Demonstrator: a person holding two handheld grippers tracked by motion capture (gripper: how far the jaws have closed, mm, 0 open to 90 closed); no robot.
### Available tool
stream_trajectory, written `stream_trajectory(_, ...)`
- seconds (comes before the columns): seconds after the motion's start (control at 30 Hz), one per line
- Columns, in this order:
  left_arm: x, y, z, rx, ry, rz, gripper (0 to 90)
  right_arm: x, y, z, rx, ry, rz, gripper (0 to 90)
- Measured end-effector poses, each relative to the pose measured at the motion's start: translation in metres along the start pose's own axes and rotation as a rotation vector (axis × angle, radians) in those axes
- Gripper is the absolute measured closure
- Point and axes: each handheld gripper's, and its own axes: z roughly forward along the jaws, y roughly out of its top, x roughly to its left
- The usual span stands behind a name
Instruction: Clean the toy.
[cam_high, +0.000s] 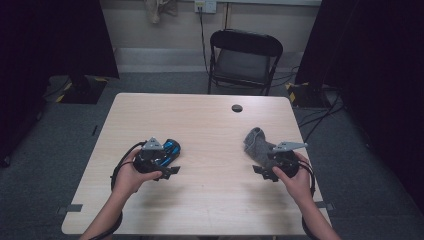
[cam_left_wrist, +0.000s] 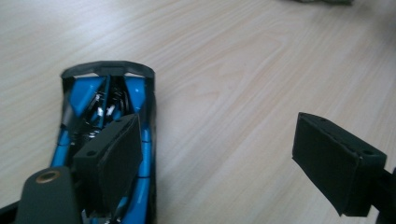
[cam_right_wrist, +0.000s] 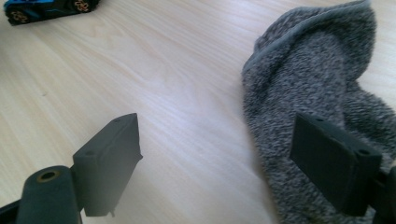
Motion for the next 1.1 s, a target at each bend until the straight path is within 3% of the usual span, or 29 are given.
stream_trajectory(0.8, -0.040, -0.027, 0.024, 0.031, -0.149, 0.029, 15.8, 0.031, -0.029, 0.006, 0.028, 0.100, -0.032, 15.9)
stream_trajectory(1.1, -0.049, -0.034, 0.033, 0.054, -0.154, 0.055, 16.1, 0.040, -0.039, 0.014, 0.043, 0.113, -0.037, 16.3)
